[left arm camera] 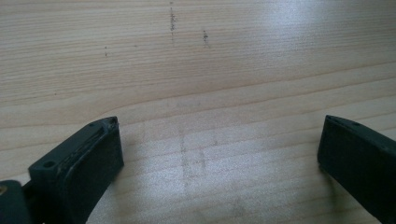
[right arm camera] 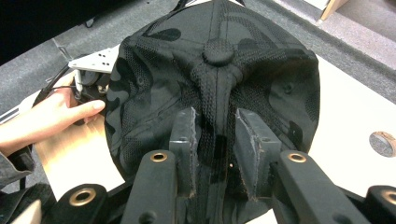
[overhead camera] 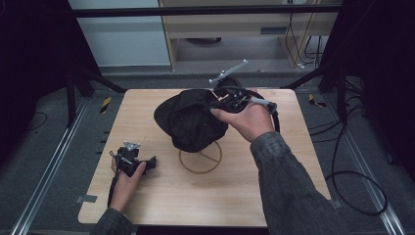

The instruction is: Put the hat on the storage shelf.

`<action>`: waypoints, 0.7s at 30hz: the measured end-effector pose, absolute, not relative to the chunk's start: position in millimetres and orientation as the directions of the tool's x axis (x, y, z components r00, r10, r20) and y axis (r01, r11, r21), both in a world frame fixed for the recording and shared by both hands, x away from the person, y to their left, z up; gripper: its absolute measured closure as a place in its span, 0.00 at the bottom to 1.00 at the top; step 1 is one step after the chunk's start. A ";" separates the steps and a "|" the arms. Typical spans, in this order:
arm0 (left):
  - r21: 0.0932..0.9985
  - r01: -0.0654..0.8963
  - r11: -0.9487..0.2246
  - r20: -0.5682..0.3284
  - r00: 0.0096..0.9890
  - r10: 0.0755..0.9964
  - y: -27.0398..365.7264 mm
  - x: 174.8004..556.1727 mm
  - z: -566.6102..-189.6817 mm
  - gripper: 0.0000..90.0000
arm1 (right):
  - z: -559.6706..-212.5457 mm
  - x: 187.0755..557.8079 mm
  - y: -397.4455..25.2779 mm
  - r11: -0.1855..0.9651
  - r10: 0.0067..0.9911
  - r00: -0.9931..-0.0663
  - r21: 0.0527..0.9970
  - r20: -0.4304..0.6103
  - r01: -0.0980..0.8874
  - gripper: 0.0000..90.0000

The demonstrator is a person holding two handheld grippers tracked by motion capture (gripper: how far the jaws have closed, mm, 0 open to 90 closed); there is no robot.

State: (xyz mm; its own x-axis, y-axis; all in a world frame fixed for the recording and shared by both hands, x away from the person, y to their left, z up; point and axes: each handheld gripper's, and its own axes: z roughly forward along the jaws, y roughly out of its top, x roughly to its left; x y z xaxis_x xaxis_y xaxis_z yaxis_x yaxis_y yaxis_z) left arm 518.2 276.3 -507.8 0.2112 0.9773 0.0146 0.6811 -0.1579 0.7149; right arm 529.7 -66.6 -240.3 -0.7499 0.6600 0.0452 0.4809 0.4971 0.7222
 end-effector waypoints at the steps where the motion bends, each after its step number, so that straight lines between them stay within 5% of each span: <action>1: 0.715 0.681 -0.157 0.014 0.211 0.977 276.3 518.2 -507.8 0.00 | -240.0 529.0 -67.6 0.496 0.660 -0.750 0.723 0.045 0.480 0.77; 21: 0.713 0.682 -0.160 0.016 0.213 0.977 276.5 518.1 -507.7 0.00 | -234.9 515.3 -97.5 0.440 0.685 -0.725 0.752 0.073 0.492 0.73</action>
